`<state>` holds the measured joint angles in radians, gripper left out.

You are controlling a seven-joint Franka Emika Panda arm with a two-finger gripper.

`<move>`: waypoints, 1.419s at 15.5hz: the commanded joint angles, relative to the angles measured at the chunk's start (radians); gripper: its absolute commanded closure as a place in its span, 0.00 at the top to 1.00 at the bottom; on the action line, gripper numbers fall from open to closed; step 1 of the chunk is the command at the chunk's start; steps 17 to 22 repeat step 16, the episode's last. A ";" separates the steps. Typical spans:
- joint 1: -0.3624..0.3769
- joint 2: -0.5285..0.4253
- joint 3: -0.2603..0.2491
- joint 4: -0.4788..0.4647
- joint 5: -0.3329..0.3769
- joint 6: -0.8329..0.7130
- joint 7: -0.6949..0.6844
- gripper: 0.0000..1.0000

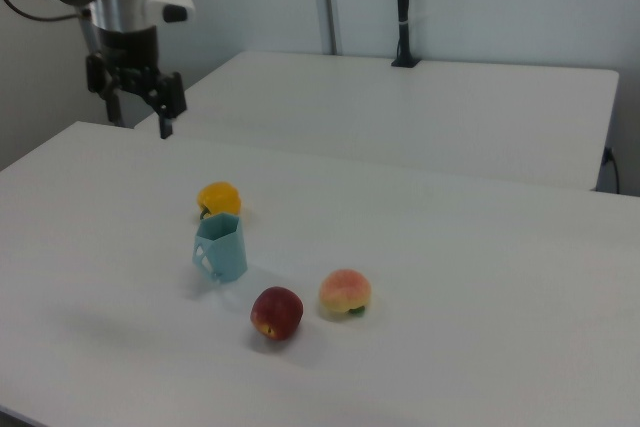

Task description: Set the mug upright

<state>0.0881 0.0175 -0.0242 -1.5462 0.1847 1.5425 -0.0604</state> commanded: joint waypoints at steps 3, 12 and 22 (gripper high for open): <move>-0.025 -0.070 0.003 -0.029 -0.016 -0.027 0.125 1.00; 0.016 -0.057 -0.010 -0.089 -0.155 0.176 0.070 1.00; 0.016 -0.053 -0.010 -0.089 -0.159 0.174 0.068 1.00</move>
